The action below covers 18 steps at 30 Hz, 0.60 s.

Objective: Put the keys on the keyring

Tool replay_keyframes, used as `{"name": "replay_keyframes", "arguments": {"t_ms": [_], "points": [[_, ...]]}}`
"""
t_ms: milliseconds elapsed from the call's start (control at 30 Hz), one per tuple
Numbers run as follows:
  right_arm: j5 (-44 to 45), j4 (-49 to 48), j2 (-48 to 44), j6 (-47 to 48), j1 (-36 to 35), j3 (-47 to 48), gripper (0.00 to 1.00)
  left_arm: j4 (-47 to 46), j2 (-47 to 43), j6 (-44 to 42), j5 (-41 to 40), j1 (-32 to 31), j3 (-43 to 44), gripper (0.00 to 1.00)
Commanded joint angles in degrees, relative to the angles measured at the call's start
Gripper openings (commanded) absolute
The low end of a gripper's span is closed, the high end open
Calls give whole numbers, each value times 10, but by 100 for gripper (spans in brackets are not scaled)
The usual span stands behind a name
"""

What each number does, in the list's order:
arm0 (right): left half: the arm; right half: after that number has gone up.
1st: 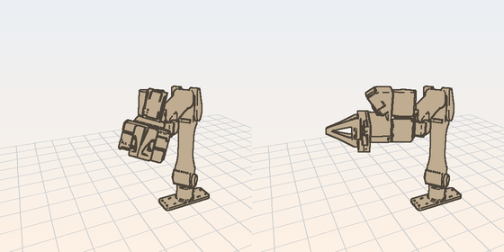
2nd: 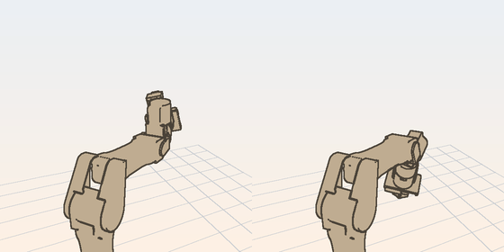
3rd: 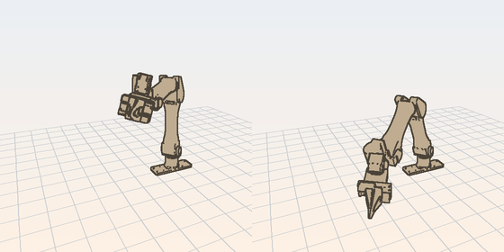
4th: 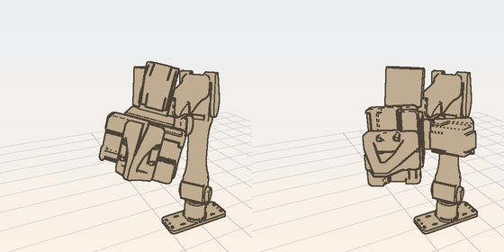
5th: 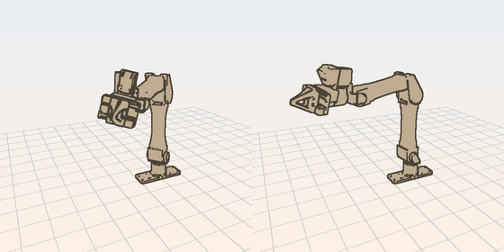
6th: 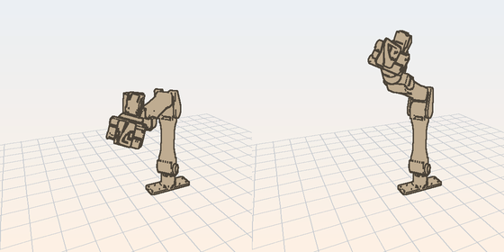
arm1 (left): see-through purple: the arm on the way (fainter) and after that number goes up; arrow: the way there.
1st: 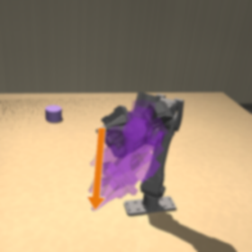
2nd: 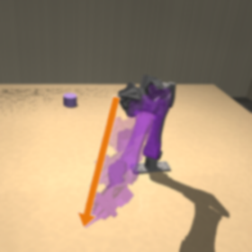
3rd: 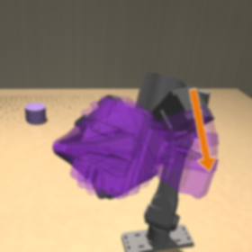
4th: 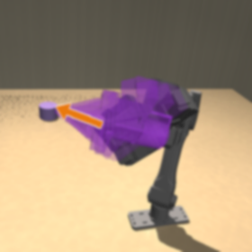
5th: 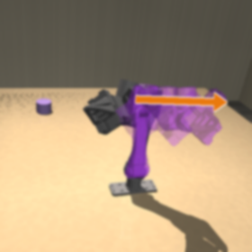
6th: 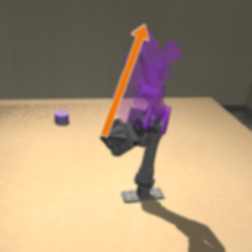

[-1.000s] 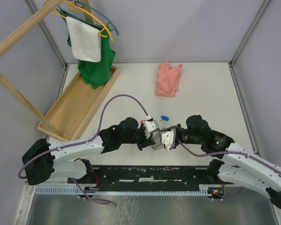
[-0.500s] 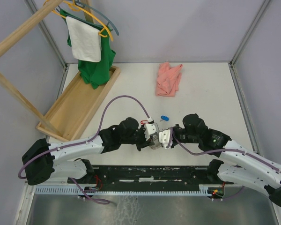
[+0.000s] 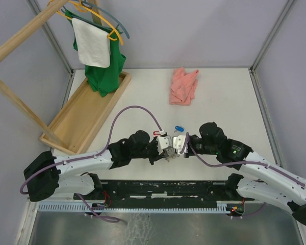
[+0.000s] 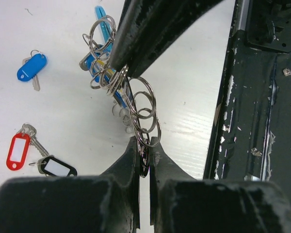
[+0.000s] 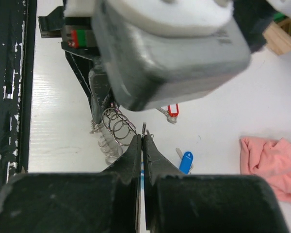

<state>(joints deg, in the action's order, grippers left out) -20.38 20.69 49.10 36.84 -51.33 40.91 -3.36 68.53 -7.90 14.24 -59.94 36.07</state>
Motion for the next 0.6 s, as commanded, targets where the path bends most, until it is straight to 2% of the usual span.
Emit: {"name": "replay_keyframes", "arguments": {"t_ms": [0, 167, 200, 300, 367, 433, 567], "points": [[13, -19, -10, -78, 5, 28, 1, -108, -19, -14, -47, -2, -33, 3], [7, -83, -21, -139, 20, 7, 1, -195, -15, 17, -49, -6, -70, 6], [3, -94, -23, -146, 23, 0, 1, -214, -15, 25, -46, -7, -76, 10], [-5, -117, -25, -155, 37, -19, 1, -263, -21, 46, -39, -8, -97, 34], [-13, -133, -30, -161, 46, -35, 1, -281, -36, 52, -38, -8, -112, 46], [-22, -149, -40, -167, 55, -49, 1, -288, -59, 53, -34, -7, -127, 52], [-39, -166, -55, -164, 67, -70, 1, -290, -132, 35, -6, -7, -159, 58]]}}
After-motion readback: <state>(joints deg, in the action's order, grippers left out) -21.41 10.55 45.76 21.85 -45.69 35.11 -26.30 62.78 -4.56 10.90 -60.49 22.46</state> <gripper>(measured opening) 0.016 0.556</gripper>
